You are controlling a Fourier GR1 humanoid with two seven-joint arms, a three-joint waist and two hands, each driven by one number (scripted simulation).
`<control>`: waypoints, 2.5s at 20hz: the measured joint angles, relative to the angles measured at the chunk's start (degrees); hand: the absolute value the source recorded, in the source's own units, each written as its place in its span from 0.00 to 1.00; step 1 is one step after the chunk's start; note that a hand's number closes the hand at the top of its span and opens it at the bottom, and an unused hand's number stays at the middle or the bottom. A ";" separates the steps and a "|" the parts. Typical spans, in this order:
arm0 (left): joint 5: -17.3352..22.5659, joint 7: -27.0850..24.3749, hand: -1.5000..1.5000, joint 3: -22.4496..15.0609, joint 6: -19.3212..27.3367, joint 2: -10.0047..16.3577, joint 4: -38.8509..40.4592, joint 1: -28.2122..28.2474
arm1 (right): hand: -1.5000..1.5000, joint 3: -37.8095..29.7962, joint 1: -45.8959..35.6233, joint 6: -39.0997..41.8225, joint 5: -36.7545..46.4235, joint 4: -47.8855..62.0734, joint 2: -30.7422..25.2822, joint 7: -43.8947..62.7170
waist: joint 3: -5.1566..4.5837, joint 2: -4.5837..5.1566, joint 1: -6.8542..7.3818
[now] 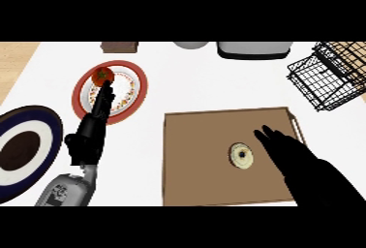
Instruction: Pick the cupcake from the tray and place it in the tiered basket
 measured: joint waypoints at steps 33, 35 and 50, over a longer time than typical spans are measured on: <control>-6.80 1.08 0.50 4.15 -4.18 -5.51 -0.78 0.83 | 0.00 -7.62 9.83 8.26 18.41 17.07 18.51 -11.98 | 0.07 0.06 -0.13; -6.67 2.22 0.50 4.98 -5.01 -5.11 -2.26 1.04 | 0.00 -7.45 10.47 8.53 19.84 18.10 20.12 -12.63 | 0.06 0.04 -0.11; -9.82 2.58 0.50 6.41 -6.67 -8.36 -2.85 2.26 | 0.00 -12.84 10.01 12.23 26.96 27.32 28.87 -18.84 | 0.07 0.05 -0.14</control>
